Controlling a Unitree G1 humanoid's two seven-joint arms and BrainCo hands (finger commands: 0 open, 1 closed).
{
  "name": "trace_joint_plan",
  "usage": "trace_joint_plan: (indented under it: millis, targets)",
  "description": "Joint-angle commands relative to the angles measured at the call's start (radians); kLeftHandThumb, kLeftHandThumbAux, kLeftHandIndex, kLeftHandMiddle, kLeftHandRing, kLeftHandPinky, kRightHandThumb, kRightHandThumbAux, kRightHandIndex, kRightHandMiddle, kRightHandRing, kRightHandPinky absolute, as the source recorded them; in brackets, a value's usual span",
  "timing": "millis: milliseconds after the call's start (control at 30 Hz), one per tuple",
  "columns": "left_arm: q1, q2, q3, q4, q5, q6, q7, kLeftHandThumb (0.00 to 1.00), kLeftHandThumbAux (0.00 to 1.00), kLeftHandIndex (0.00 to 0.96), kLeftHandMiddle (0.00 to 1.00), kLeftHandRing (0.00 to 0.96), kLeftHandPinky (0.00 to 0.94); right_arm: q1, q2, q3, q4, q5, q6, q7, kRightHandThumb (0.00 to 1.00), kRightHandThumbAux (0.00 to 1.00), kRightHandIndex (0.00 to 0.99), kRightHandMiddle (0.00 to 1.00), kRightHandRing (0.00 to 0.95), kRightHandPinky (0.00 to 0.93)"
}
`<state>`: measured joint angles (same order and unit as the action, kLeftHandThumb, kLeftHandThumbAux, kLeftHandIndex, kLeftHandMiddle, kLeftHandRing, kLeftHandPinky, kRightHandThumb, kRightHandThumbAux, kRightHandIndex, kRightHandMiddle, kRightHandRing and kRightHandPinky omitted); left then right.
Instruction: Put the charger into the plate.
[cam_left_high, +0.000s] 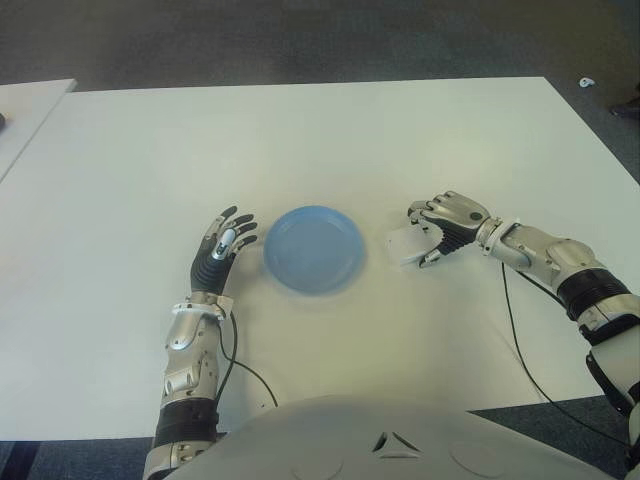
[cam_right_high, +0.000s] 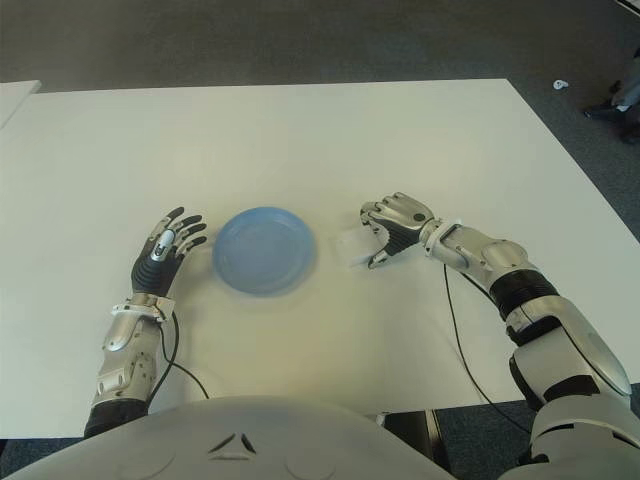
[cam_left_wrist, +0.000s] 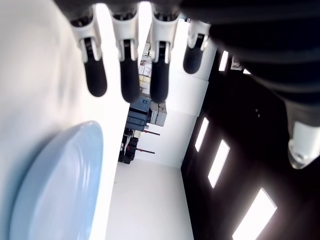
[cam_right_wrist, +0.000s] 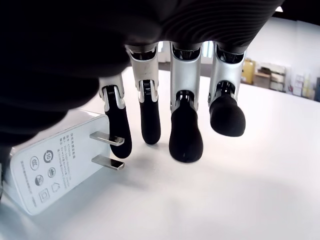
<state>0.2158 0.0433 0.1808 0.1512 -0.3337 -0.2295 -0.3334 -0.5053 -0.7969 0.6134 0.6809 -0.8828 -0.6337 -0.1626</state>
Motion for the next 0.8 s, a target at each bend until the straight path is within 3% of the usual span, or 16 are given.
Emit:
trace_joint_plan:
  millis: [33, 800]
  targets:
    - [0.01, -0.005, -0.001, -0.013, 0.002, 0.013, 0.011, 0.003, 0.475, 0.149, 0.269, 0.275, 0.28, 0.078, -0.004, 0.017, 0.021, 0.002, 0.022, 0.116, 0.851, 0.677, 0.399, 0.533, 0.809, 0.791]
    - [0.012, -0.007, -0.001, -0.029, 0.01, 0.019, 0.023, 0.005, 0.473, 0.146, 0.258, 0.266, 0.274, 0.112, -0.01, -0.026, -0.024, 0.016, 0.032, 0.118, 0.852, 0.679, 0.396, 0.536, 0.826, 0.799]
